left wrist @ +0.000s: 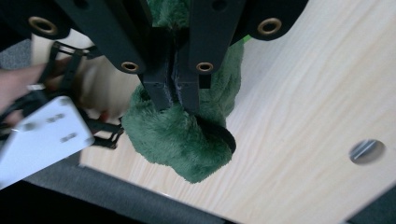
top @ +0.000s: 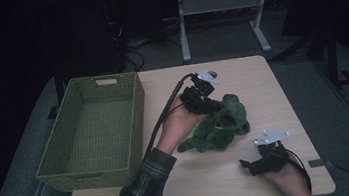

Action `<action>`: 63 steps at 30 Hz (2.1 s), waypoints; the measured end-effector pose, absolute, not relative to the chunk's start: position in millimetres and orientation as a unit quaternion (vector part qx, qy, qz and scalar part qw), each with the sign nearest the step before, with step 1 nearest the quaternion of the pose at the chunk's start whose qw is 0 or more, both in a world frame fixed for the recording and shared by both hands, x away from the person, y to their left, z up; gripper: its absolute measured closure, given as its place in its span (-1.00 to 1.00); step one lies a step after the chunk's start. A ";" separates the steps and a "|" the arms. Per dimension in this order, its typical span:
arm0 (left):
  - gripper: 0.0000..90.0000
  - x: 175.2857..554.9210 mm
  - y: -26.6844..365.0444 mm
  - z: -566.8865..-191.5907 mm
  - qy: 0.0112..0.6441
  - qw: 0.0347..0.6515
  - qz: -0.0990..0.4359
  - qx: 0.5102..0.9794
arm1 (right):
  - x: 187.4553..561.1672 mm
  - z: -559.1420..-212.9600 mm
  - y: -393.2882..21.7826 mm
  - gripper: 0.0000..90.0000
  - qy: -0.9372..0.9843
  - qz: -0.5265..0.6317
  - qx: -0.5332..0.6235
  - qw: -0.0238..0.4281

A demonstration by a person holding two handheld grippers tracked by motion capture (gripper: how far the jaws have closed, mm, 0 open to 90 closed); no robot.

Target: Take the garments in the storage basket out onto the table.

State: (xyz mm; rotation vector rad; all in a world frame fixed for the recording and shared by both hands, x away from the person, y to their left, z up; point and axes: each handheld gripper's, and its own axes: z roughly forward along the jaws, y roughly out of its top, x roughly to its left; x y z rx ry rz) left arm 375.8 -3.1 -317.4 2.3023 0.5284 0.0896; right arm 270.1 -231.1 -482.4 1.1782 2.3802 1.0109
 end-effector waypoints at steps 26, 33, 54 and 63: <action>-0.39 378.5 20.5 -375.8 0.225 0.355 0.039 0.907 | 269.9 -482.5 -231.2 -0.94 0.829 0.351 0.410 0.149; -0.68 358.8 47.7 -384.8 0.231 0.359 0.048 0.903 | 269.9 -482.5 -231.2 -0.94 0.829 0.351 0.410 0.150; -0.71 297.2 109.9 -447.4 0.263 0.349 0.095 0.894 | 269.6 -482.5 -231.1 -0.94 0.829 0.351 0.409 0.150; -0.72 288.3 113.3 -467.3 0.266 0.332 0.114 0.898 | 269.3 -482.5 -231.1 -0.94 0.829 0.351 0.408 0.149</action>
